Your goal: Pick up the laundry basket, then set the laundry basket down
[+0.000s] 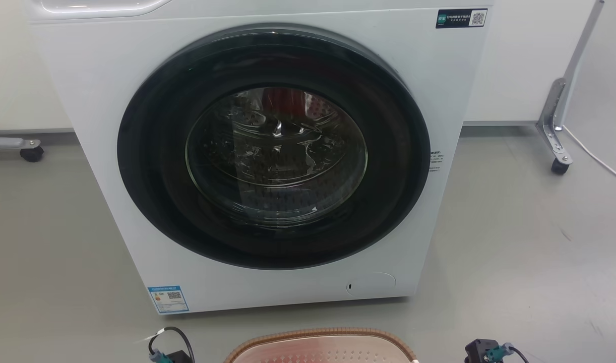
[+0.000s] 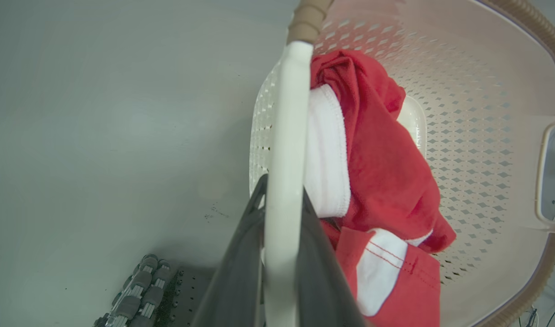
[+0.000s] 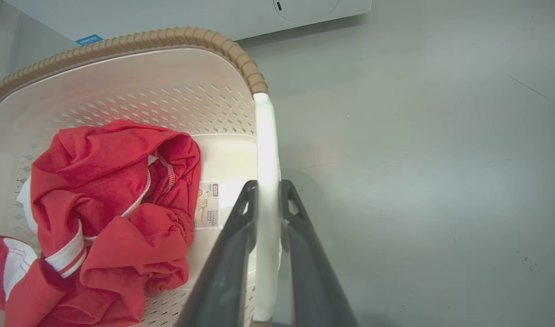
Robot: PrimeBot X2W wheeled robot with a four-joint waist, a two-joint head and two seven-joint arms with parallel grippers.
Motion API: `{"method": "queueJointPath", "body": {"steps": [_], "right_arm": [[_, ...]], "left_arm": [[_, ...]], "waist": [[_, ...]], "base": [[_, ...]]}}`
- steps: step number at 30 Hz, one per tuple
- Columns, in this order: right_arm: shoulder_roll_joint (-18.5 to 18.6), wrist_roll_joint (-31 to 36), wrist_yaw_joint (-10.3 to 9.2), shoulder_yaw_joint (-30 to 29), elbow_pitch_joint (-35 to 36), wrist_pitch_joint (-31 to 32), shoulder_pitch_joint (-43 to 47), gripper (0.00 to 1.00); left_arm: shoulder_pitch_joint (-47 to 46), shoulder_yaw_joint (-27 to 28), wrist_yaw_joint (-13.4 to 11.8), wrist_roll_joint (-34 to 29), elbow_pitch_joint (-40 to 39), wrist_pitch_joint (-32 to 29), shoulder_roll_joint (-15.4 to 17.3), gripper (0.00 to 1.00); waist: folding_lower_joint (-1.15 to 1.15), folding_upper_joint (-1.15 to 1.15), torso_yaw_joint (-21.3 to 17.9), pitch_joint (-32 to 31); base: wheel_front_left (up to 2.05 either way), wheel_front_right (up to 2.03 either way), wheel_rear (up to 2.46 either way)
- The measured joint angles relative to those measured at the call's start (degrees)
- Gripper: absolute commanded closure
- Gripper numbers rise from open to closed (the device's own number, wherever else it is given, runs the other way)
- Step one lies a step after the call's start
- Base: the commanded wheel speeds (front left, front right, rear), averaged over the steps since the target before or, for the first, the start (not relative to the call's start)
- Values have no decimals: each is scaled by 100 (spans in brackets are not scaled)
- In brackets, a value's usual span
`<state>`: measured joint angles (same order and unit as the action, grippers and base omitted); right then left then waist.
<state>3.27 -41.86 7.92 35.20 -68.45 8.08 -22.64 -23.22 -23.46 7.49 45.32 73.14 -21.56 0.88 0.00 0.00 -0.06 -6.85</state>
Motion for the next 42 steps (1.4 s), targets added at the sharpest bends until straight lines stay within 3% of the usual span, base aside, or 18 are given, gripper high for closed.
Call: {"method": "queueJointPath", "body": {"steps": [17, 42], "right_arm": [[47, -107, -1, 118, 116, 10, -77, 100], [193, -11, -35, 231, 282, -666, -1167, 100]], "left_arm": [[-38, -99, -18, 32, -58, 201, 20, 100], [-1006, -388, -244, 31, -577, 832, 100, 100]], "waist": [[0, 0, -32, 272], [1, 1, -138, 1834]], "base": [[0, 0, 0], [0, 0, 0]]}}
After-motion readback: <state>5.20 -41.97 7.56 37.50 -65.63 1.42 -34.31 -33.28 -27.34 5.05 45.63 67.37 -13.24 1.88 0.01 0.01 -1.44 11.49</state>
